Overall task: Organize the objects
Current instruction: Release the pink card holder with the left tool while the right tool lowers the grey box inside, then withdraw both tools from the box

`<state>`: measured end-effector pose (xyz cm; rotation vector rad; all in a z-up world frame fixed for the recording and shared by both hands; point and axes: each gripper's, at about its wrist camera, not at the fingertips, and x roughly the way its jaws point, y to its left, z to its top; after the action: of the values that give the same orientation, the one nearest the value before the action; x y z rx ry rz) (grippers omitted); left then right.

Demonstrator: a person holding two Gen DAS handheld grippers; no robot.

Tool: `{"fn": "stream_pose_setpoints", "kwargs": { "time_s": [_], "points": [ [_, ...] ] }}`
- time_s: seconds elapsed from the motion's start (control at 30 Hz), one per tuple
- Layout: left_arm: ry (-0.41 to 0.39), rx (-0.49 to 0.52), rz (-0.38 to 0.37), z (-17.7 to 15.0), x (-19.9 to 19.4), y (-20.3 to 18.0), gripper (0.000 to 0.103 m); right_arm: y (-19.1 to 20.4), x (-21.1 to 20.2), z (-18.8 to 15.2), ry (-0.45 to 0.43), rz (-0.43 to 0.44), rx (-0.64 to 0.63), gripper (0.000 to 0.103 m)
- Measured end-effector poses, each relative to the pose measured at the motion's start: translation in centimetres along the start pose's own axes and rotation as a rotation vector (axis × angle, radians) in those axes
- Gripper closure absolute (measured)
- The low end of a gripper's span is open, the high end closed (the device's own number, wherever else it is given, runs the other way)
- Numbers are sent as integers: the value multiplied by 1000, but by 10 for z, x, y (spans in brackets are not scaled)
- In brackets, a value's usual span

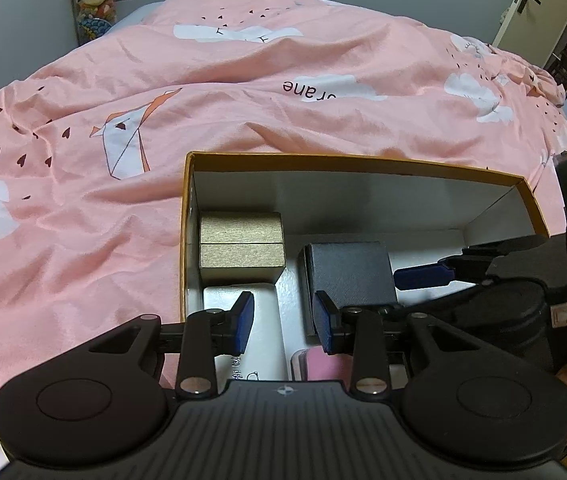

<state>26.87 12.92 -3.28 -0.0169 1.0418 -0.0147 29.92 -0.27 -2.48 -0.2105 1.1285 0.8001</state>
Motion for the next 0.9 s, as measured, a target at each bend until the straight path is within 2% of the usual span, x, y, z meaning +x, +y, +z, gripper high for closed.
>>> {"fn": "stream_pose_setpoints", "kwargs": {
  "time_s": [0.1, 0.4, 0.53, 0.67, 0.9],
  "points": [
    [-2, 2, 3, 0, 0, 1, 64, 4, 3, -2, 19, -20, -70, 41],
    [-2, 13, 8, -1, -1, 2, 64, 21, 12, -9, 58, -55, -219, 42],
    [-3, 15, 11, -1, -1, 2, 64, 22, 14, -3, 32, -51, -215, 57],
    [-4, 17, 11, -1, -1, 3, 64, 27, 17, 1, 4, -92, -271, 60],
    [-6, 23, 18, -3, -1, 1, 64, 29, 17, -1, -2, -105, -329, 60]
  ]
}}
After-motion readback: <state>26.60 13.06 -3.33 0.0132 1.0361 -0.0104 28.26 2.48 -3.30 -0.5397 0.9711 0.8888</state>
